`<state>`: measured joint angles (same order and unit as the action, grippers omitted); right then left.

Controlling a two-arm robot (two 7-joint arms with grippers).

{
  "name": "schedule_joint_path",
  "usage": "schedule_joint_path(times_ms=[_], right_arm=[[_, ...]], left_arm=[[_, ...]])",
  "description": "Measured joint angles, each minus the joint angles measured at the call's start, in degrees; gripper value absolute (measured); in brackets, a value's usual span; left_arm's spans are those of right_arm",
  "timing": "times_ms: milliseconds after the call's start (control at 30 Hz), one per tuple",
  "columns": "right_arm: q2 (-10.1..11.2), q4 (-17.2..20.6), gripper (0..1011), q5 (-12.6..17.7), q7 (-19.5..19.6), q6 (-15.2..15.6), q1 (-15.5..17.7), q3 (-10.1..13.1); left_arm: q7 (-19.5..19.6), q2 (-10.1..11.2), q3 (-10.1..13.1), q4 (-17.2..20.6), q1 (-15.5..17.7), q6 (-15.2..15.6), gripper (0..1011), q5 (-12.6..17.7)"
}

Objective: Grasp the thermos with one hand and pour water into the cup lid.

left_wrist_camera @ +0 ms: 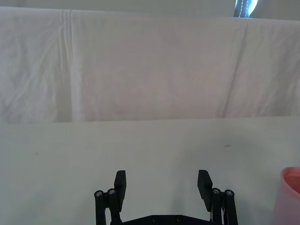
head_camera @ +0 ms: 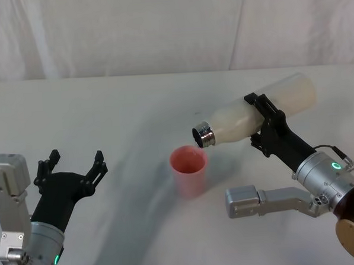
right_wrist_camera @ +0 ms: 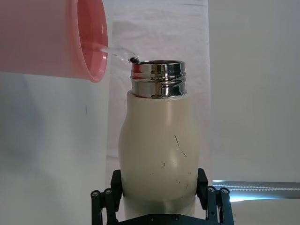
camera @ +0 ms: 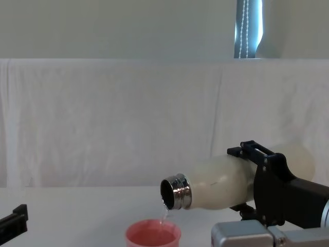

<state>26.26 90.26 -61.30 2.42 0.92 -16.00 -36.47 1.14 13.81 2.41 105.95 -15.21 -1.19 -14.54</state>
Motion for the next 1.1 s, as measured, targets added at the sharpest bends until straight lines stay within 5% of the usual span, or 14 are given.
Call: schedule_joint_path(times_ms=[600, 1100], right_arm=[[-0.1, 0.2, 956, 0.5, 0.7, -0.4, 0.3, 0.2], [-1.5, 1.7, 956, 5.3, 1.9, -2.9, 2.1, 1.9]], left_arm=[[0.0, 0.0, 0.0, 0.0, 0.0, 0.0, 1001, 0.0], [0.0, 0.0, 0.0, 0.0, 0.0, 0.0, 1001, 0.0]])
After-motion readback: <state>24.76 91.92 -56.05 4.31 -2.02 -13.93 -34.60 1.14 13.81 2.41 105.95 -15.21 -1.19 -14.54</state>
